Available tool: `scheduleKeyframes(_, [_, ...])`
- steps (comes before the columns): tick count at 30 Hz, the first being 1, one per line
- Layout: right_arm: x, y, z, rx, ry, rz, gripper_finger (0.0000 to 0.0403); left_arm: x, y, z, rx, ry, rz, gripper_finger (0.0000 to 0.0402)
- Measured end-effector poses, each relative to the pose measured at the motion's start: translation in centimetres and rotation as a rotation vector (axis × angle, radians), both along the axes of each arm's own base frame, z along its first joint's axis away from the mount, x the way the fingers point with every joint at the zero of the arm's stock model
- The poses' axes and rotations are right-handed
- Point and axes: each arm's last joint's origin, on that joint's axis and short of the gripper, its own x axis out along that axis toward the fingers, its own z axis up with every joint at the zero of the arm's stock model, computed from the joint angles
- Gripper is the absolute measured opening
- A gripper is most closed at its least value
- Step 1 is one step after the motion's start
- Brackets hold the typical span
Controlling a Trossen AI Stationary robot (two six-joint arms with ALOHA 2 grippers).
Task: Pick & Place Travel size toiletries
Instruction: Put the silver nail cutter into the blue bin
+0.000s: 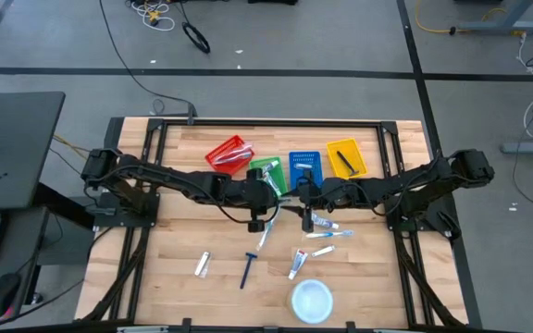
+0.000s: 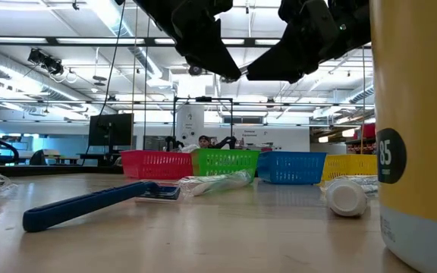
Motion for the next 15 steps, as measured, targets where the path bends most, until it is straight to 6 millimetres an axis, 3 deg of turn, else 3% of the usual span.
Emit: scheduleKeyframes(15, [0.09, 0.02, 0.23, -0.005, -0.025, 0.003, 0.0097, 0.0, -0.02, -0.01, -0.003, 0.001, -0.004, 0.0074])
